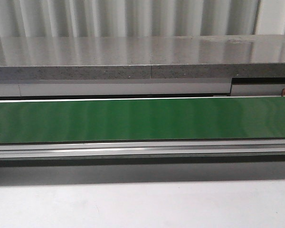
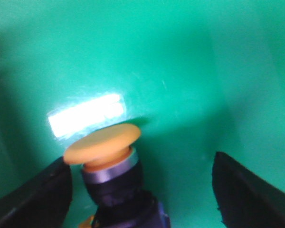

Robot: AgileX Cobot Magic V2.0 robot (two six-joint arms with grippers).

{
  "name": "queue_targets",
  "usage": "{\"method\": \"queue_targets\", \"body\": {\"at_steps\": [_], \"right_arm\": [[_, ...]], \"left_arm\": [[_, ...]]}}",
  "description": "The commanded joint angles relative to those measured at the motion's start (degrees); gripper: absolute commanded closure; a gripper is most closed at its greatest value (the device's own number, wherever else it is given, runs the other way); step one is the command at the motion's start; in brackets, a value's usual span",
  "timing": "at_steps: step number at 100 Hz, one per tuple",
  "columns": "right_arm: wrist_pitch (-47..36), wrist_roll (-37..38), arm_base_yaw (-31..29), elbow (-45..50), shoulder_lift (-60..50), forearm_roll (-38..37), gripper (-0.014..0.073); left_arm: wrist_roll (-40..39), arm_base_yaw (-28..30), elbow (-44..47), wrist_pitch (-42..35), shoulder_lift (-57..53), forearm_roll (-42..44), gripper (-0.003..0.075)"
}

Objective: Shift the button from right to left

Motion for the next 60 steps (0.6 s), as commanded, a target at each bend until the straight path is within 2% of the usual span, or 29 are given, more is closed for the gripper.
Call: {"method": "queue_targets", "body": {"at_steps": [1,10,17,22,29,43,60], "right_arm": [[-1.85,-1.27,-0.32,-1.87,-1.31,0.27,0.0003],[-1.85,-1.63,-0.32,-1.87,-0.34,0.46,0.0062],[-1.85,-1.63,-0.32,-1.87,-0.28,0.74,0.0201],[-1.85,-1.63,-0.32,-1.87,-0.34,0.74,0.0333],[-1.67,-1.63,-0.32,-2.16,-0.76,0.74,0.0443],[0.18,-1.63,-0.32,-3.69,-3.79,1.67,0.0459],[3.52,-1.63,0.6,-3.96,-12.66,4.56,0.0459]], "left_arm": [[-0.17,-0.53,1.47,-4.55,-1.87,0.13,0.074],[-0.17,-0.53,1.47,-4.55,-1.87,0.13,0.074],[-0.17,-0.53,1.47,-4.55,-1.87,0.13,0.074],[-0.17,-0.53,1.47,-4.55,-1.87,0.13,0.074],[-0.17,-0.53,1.47,-4.55,-1.87,0.13,0.074],[-0.17,-0.53,1.47,-4.55,-1.87,0.13,0.074],[-0.17,-0.53,1.47,-4.55,-1.87,0.13,0.074]]}}
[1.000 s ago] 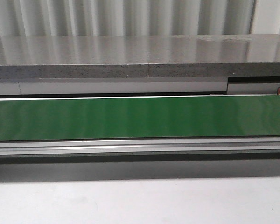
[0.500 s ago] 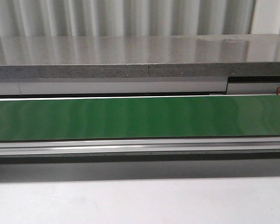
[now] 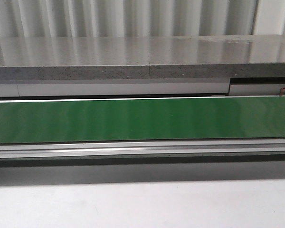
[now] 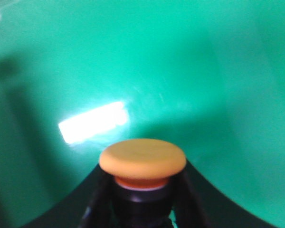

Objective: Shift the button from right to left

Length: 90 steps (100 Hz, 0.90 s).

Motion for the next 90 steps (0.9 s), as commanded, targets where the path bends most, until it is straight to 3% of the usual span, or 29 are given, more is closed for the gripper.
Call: {"method": "queue_targets", "body": {"at_steps": [1,22,43,59,68,90], "right_arm": [[1.03,-0.51,0.85,-2.01,-8.46,2.41,0.0459],[6.21,-0.51,8.22,-1.96,-15.84,2.75,0.0459],[7.14,-0.51,15.81,-0.27,-14.84,2.75,0.0459],[7.03,-0.51,17.87,2.22,-13.65,2.82,0.045],[6.9,-0.46,17.87,2.87,-12.82,3.26,0.0367],[5.63,-0.46,17.87,3.02,-10.61,5.23,0.0043]], "left_arm": [[-0.17,-0.53,1.47,-4.55,-1.87,0.13,0.074],[-0.17,-0.53,1.47,-4.55,-1.87,0.13,0.074],[-0.17,-0.53,1.47,-4.55,-1.87,0.13,0.074],[-0.17,-0.53,1.47,-4.55,-1.87,0.13,0.074],[-0.17,-0.53,1.47,-4.55,-1.87,0.13,0.074],[-0.17,-0.53,1.47,-4.55,-1.87,0.13,0.074]]}}
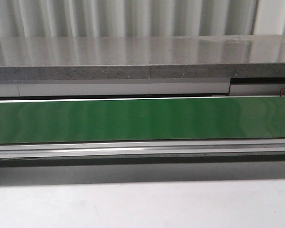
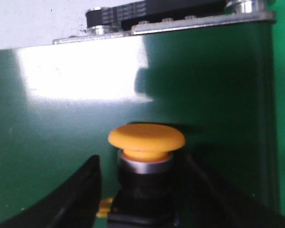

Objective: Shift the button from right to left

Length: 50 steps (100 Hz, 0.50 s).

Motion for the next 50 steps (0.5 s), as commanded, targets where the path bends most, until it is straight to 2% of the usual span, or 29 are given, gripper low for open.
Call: {"method": "queue_targets", "body": {"at_steps": [1,10,22,50], "right_arm": [[-2.72,-0.41,-0.1,-1.24,-1.71,1.59,0.0036],[-4.22,-0.46,-0.1,-1.24,-2.75,1.59,-0.0012],[-5.66,-0.66,0.08,-1.24,-7.06,1.73,-0.001],[-6.54,-0.66,0.08,-1.04,-24.51,1.77,-0.001]], "left_arm": [[-0.17,-0.53,1.47,-4.55,-1.87,0.13,0.074],[-0.17,-0.53,1.47,-4.55,-1.87,0.13,0.074],[-0.17,-0.53,1.47,-4.55,-1.87,0.13,0.074],[-0.17,-0.53,1.47,-4.55,-1.87,0.13,0.074]]}}
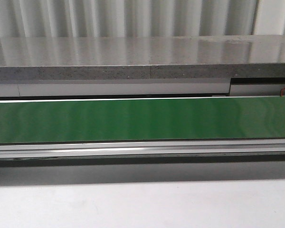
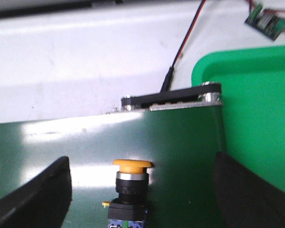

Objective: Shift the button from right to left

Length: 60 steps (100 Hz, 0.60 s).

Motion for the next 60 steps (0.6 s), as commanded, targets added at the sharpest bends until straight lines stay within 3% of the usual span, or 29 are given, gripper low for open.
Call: {"method": "queue_targets", "body": {"at_steps": [1,39,60], "right_arm": [[-2.8,-0.56,0.08,-1.21,-7.44,0.9,-0.001],[-4.82,-0.56,0.12,6.77,-20.77,0.9,-0.001],[-6.47,-0.56,3.56,12.55,-24.59,0.9,-0.0008]], "left_arm": [[-0.17,-0.53,1.47,-4.55,-1.87,0.13,0.074],[-0.17,-0.53,1.47,-4.55,-1.87,0.13,0.074],[-0.17,-0.53,1.47,-4.55,-1.87,0.13,0.074]]}}
